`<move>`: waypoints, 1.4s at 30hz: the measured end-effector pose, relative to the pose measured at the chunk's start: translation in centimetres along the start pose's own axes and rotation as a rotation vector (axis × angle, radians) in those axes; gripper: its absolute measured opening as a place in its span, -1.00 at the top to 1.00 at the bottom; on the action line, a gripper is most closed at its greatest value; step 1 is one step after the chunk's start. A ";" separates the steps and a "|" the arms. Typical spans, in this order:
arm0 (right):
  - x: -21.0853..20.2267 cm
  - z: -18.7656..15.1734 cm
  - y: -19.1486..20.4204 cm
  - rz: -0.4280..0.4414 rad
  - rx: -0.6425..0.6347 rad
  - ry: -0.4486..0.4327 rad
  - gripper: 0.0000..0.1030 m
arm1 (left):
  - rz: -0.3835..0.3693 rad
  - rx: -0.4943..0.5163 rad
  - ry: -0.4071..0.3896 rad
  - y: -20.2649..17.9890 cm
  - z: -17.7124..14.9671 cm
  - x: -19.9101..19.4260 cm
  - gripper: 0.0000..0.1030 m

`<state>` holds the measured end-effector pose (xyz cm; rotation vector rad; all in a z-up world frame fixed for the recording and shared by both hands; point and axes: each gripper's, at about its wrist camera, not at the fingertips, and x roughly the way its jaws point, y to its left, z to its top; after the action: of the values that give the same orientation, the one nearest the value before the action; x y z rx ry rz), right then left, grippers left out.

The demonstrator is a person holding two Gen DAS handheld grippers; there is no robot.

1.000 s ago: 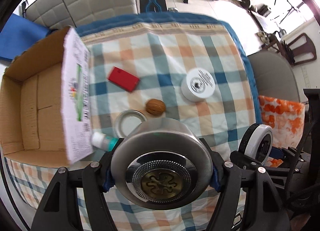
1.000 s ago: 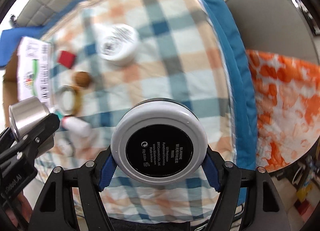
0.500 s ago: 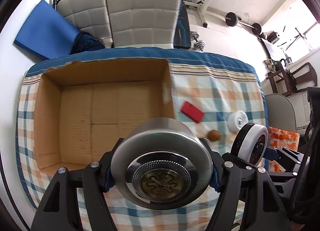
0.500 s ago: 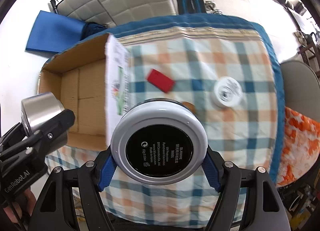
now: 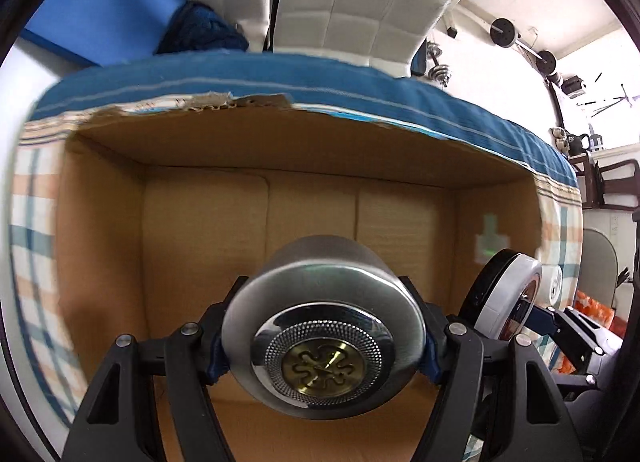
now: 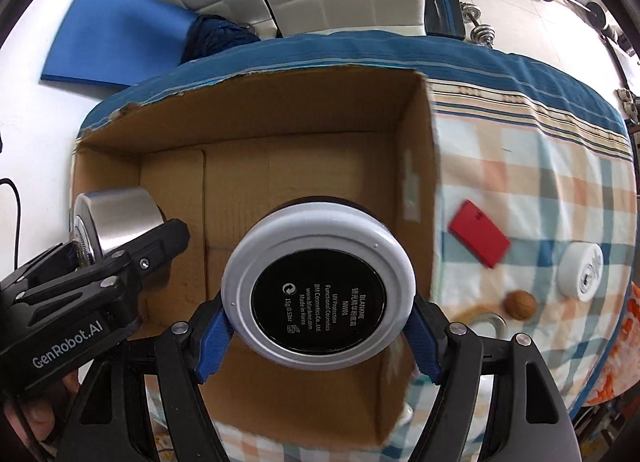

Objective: Organize rigid objects
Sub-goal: 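Carry both tins into the cardboard box and open both tools, then lift both tools out of the box back over the table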

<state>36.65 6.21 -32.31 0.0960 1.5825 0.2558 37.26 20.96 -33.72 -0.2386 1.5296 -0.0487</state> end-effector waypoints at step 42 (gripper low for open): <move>5.8 1.8 3.2 -0.086 0.020 0.021 -1.00 | 0.032 -0.008 0.040 1.0 -3.0 -2.0 -1.00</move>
<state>37.93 10.80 -37.30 0.0406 1.6061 0.1743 34.11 21.91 -32.04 -0.2212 1.5734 -0.0222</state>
